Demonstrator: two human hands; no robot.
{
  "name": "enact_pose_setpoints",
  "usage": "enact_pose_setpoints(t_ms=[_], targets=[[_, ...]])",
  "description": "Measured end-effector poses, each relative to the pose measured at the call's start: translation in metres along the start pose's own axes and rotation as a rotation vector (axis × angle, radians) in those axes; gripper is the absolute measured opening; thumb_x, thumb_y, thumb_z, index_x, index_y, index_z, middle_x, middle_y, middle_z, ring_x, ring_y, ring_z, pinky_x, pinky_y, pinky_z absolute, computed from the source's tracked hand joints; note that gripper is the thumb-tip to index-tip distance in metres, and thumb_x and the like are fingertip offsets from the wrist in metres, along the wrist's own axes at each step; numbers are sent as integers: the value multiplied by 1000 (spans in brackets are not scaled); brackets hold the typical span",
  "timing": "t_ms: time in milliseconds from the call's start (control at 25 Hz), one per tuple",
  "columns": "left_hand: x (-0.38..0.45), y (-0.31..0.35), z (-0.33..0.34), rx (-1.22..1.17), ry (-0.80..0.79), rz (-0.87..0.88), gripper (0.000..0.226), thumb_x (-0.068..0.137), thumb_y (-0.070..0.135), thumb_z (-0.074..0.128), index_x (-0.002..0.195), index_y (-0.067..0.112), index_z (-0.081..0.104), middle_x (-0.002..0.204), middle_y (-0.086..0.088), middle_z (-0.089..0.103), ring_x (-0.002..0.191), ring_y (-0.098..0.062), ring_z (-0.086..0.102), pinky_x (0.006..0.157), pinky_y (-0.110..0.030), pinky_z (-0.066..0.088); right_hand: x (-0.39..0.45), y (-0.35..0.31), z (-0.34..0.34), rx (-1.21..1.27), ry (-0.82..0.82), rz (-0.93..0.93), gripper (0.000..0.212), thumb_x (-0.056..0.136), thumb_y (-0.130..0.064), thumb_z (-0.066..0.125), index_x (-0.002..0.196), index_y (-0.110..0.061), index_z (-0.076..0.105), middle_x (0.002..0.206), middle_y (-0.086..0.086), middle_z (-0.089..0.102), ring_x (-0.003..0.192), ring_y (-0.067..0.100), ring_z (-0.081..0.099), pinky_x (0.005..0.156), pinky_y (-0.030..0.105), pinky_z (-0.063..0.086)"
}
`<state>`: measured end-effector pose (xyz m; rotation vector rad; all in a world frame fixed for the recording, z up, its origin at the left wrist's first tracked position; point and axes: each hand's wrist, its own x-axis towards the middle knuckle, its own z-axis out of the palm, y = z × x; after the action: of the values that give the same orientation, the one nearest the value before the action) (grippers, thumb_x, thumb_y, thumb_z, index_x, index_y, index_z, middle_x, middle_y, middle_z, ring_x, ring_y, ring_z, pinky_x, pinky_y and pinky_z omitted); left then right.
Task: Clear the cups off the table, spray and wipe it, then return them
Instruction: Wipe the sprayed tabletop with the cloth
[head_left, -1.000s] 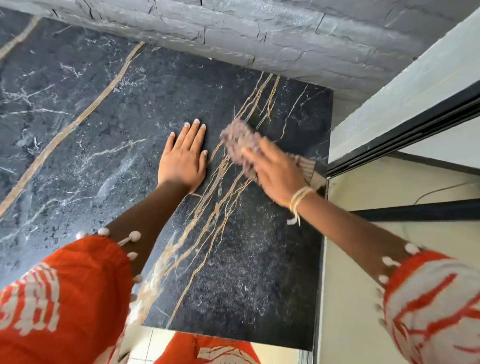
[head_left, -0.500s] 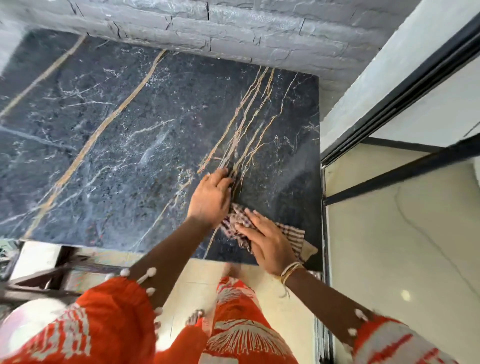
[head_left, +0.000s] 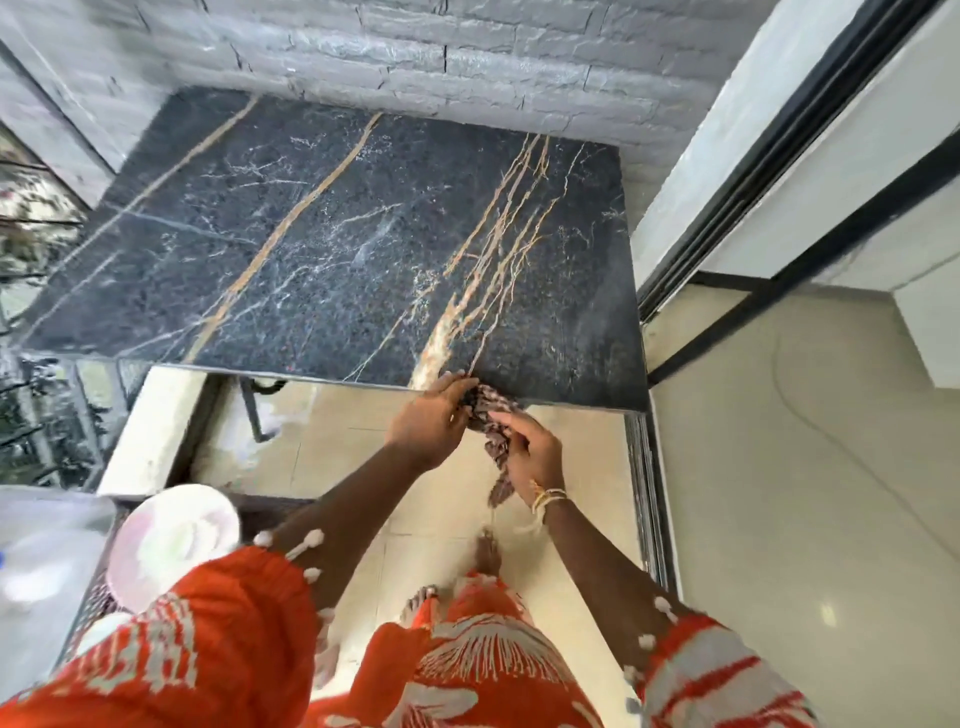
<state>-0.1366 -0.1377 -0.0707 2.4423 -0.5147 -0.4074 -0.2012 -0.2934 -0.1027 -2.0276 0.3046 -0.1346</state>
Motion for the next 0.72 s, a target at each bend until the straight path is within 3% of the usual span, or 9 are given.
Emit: enact_pose_setpoints(t_ms=[80,240,360,440,560,640,720], targets=[[-28,3,2,-107,22,-72,51,94,22,48,144,20,41,146,-8,45,130,-26,47,107,-32,37,-22,-21,7,180,17,134,52,75,23,38,104,-2,73,107,4,68,105,18,63,97,14,45],[-67,10,4,-576,172,-400,50,97,19,53,144,12,37,134,-12,55,120,-26,53,102,-33,40,-41,-33,16,587,-49,455,53,75,22,39,103,-10,71,103,11,71,97,26,67,83,29,57],[-94,12,-2,-991,201,-672,52,98,21,52,145,13,31,125,-6,53,108,-20,49,78,-34,45,-57,-39,24,898,-277,767,39,84,-5,50,121,-4,62,110,21,67,94,35,66,72,39,56],[-119,6,5,-1023,138,-761,53,94,33,56,141,19,35,122,-1,52,105,-21,49,73,-32,41,-71,-47,25,963,-418,896,36,90,-16,41,113,0,63,98,20,69,83,33,68,68,38,56],[-156,-6,21,-1264,23,-868,50,85,49,62,119,13,56,110,-11,63,85,-25,60,67,-31,49,-89,-60,38,1084,-557,973,43,95,-19,29,100,0,67,92,20,72,81,32,71,71,40,59],[-178,-8,25,-1439,-24,-893,55,81,54,65,112,9,64,104,-14,70,85,-29,66,77,-36,54,-99,-71,55,1059,-569,991,44,96,-19,30,102,1,68,97,20,71,86,31,71,81,41,58],[-192,-11,23,-1517,9,-857,54,83,53,62,112,8,65,105,-16,71,89,-30,68,79,-39,56,-105,-82,75,940,-604,991,41,95,-15,31,112,2,64,100,20,70,88,29,71,81,40,58]])
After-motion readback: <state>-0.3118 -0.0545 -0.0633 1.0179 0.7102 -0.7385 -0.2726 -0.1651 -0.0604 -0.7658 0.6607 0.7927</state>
